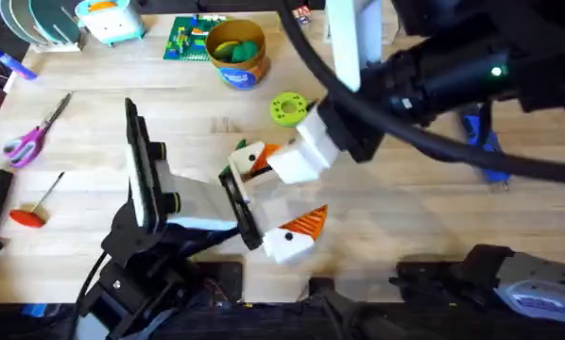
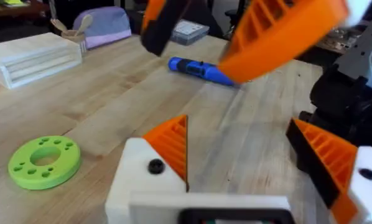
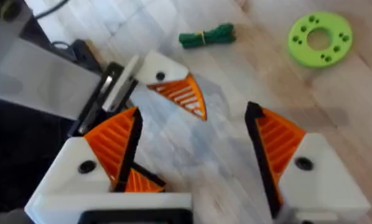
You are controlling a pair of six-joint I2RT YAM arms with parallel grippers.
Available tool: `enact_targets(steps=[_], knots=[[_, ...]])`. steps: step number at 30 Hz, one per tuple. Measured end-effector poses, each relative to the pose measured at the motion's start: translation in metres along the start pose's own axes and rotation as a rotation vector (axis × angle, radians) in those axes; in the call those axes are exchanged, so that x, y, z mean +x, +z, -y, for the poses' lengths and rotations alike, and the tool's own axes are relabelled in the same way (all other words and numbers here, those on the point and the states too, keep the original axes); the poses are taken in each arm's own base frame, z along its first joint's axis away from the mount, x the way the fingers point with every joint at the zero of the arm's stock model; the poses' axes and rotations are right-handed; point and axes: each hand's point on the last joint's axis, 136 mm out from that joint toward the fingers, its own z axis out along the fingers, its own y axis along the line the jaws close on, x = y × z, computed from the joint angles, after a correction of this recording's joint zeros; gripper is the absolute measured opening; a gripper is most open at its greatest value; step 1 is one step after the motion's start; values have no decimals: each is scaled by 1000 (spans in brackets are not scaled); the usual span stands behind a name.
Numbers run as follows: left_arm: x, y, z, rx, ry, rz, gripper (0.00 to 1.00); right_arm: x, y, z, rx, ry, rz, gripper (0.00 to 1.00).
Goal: Pick up the gripper from the table and insert it into the empty holder that is missing its gripper. Then pick up a screw, insert it into the mounting hole, and use the screwdriver to tighten it. Finally, clean up the table by picking up the vegetable and placing it into the bucket.
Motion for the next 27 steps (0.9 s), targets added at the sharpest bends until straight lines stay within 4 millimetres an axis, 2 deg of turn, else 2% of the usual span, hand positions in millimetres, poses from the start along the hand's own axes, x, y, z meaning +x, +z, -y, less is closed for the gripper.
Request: enact_targets(steps=[6, 14, 17, 22, 23, 24, 27], knots=[[0, 0, -1, -7, 0, 1, 993, 39, -14, -5, -11, 5, -132, 992], [0, 0, -1, -7, 0, 1, 993, 73, -68, -2, 67, -23, -124, 992], [0, 0, -1, -7, 0, 1, 993, 81, -79, 2, 107, -23, -105, 992], [0, 0, -1, -7, 0, 1, 993, 104, -70, 8, 122, -4, -68, 994], [0, 0, -1, -7, 0, 1, 993, 104, -66, 8, 112, -7, -40, 994], [0, 0, -1, -7, 0, 1, 993, 107, -58, -1, 48, -10, 27, 994], [0, 0, -1, -7, 0, 1, 993, 107, -58, -1, 48, -10, 27, 994]])
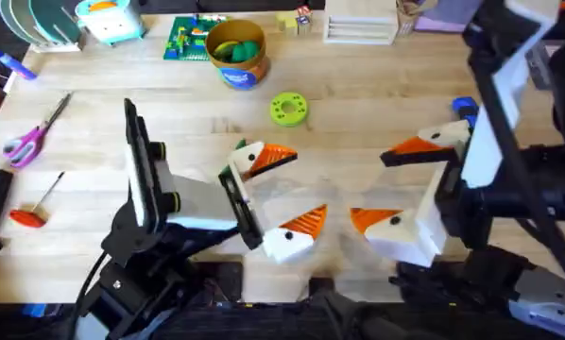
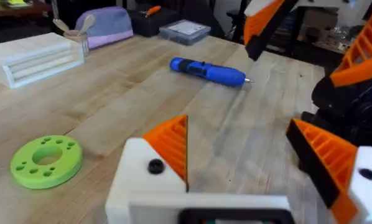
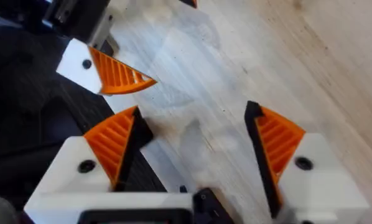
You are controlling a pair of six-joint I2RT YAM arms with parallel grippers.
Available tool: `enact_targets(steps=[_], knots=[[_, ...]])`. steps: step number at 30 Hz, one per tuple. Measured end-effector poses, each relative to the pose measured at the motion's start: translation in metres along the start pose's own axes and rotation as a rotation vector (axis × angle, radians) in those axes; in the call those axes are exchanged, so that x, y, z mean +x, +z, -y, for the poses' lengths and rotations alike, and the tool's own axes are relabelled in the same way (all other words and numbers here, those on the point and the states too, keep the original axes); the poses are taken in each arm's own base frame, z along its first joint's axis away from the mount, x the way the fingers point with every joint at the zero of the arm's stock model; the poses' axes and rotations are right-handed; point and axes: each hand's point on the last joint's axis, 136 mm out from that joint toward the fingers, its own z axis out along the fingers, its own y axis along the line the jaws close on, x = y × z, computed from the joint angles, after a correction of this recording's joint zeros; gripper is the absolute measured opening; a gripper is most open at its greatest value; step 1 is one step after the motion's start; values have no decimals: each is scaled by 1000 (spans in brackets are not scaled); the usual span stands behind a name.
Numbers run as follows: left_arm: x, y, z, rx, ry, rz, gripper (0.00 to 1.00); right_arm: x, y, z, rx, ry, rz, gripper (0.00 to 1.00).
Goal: Pick up the gripper from the table and insert it into the empty holder that is missing its gripper. Then pick up a screw, insert it into the mounting hole, and use the screwdriver to tighten it. Finally, clean up the table by picking up the vegetable and placing it into the bucket.
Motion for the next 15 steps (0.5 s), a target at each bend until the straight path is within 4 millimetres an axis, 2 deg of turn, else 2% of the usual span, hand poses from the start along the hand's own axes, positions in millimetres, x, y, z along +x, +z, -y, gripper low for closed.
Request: enact_targets(steps=[3, 4, 5, 6, 10, 15], knots=[[0, 0, 0, 0, 0, 0, 993, 0, 0, 0, -1, 0, 1, 994], [0, 0, 0, 0, 0, 0, 993, -12, 4, -2, -17, -13, 67, 994], [0, 0, 0, -1, 1, 0, 903, -25, 13, -6, -55, -43, 172, 993], [0, 0, 0, -2, 2, 0, 875, -27, 14, -8, -71, -49, 187, 991], [0, 0, -1, -3, 3, 1, 827, -41, 13, -16, -111, -77, 249, 989], [0, 0, -1, -3, 4, 1, 737, -42, 12, -18, -126, -92, 253, 990]])
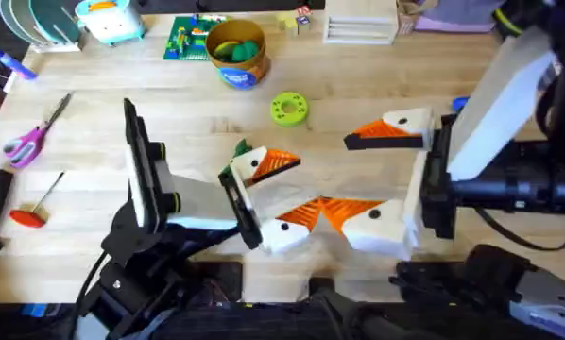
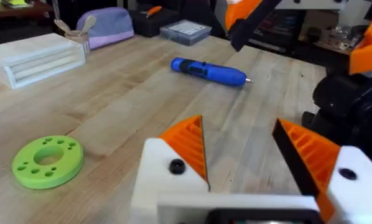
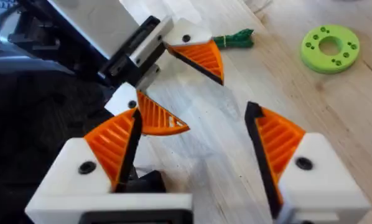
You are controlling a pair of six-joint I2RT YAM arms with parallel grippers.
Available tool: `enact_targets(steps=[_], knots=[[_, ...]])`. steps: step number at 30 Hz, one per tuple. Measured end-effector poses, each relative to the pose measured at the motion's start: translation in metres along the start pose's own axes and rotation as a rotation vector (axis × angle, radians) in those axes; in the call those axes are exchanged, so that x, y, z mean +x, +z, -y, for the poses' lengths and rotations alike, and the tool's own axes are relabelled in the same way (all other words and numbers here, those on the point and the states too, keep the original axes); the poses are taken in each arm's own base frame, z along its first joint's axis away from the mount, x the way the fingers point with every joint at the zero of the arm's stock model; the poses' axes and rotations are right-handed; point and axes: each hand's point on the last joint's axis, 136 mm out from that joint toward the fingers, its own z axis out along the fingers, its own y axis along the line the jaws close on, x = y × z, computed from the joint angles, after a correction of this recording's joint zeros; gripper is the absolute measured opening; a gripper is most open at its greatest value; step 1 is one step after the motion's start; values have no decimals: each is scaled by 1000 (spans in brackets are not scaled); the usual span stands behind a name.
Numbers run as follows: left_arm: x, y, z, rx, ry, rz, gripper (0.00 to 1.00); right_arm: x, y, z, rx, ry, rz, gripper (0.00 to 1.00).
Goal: Pick up the gripper from the table and insert it into the empty holder that is missing its gripper. Then pick up a screw, insert it into the mounting hole, and use the screwdriver to tighten it. Finally, clean up the table by picking up the vegetable and placing it into the bucket.
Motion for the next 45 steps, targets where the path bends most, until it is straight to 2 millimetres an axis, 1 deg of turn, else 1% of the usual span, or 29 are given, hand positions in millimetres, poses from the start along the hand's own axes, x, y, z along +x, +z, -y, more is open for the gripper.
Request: enact_targets(steps=[4, 5, 6, 8, 9, 10, 11, 15, 21, 25, 30, 33, 35, 40, 45], knots=[[0, 0, 0, 0, -1, 0, 712, 9, 0, -1, -4, -11, -34, 990], [0, 0, 0, 0, 0, 0, 689, 10, 0, -1, -4, -15, -40, 989], [0, 0, 0, 0, -1, 0, 624, 11, 0, 0, -3, -18, -45, 989], [0, 0, 0, 0, 0, 0, 369, 14, -1, 1, 2, -22, -54, 989], [0, 0, 0, 0, 0, 0, 198, 14, -1, 3, 7, -22, -54, 989], [0, 0, 0, -1, 2, 0, 64, 14, -1, 5, 12, -23, -53, 989], [0, 0, 0, 0, 4, 0, 20, 14, -2, 6, 16, -21, -53, 989], [0, 0, 0, -1, 4, 0, 11, 15, -2, 7, 19, -21, -59, 989], [0, 0, 0, -1, 4, 0, 8, 18, -2, 4, -1, -40, -69, 991], [0, 0, 0, 0, 12, 0, 8, 26, -3, 2, -13, -57, -102, 993], [0, 0, 2, 14, 60, -1, 8, 34, -1, -8, -78, -86, -119, 985], [1, 0, 4, 25, 76, -2, 8, 35, -1, -10, -91, -93, -121, 987], [1, 0, 6, 36, 82, -2, 8, 35, -1, -7, -80, -93, -121, 993], [1, 0, 9, 51, 87, -4, 8, 34, -1, 10, 12, -96, -123, 993], [0, 0, 10, 59, 95, 1, 8, 35, -1, 21, 79, -99, -132, 991]])
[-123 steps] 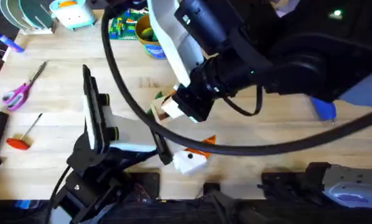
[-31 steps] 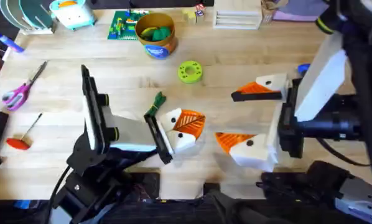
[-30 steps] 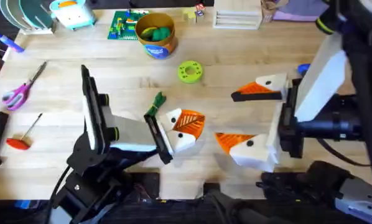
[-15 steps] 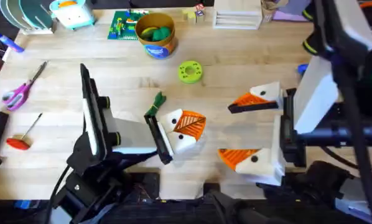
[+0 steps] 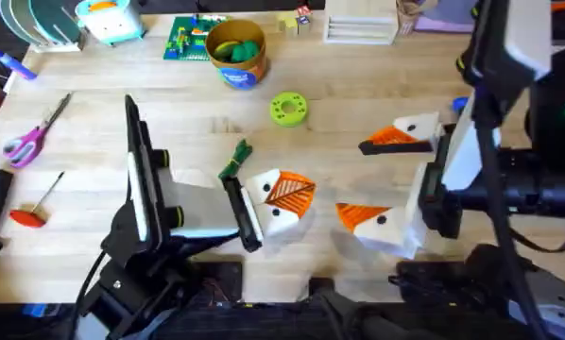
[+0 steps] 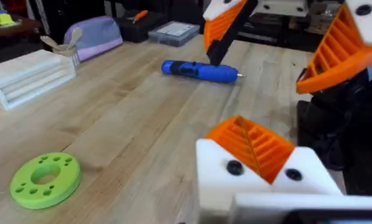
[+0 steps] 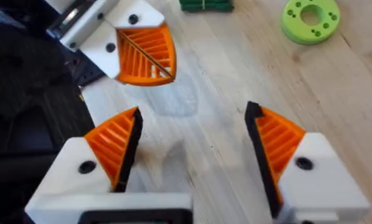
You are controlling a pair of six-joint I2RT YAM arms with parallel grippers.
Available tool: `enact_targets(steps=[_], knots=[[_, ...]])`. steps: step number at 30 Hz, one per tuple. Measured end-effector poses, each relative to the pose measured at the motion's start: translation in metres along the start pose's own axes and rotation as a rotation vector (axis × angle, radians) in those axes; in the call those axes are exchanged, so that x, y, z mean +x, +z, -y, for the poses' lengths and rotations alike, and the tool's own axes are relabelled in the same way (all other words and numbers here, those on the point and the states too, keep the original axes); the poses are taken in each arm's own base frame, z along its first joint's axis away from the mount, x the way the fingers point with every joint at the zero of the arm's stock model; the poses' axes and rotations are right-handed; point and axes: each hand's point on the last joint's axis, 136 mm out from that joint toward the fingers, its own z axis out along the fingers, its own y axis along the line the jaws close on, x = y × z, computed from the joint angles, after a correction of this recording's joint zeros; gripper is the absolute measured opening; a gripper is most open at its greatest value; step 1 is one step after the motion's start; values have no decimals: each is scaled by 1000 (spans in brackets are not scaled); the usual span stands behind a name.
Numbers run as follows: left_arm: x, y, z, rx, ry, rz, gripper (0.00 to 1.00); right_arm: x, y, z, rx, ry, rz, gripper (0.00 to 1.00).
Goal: Pick up the gripper from the table and insert it into the empty holder that is missing its gripper. Then pick up a screw, insert it into the mounting hole, and use the screwdriver to tighten it. Finally, clean up the table by picking up the vegetable and placing it into the bucket.
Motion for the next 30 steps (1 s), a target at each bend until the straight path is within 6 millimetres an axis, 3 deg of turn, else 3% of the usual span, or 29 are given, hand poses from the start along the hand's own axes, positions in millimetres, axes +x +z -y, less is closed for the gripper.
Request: enact_targets(steps=[8, 16, 30], knots=[[-12, 0, 1, 3, 33, 46, 8, 6, -11, 29, 121, 65, 7, 991], [-12, 0, 2, 11, 11, 46, 8, 33, -48, 66, 328, 227, 14, 992], [-3, 0, 4, 25, -39, 11, 8, 76, -127, 174, 908, 533, 14, 992]])
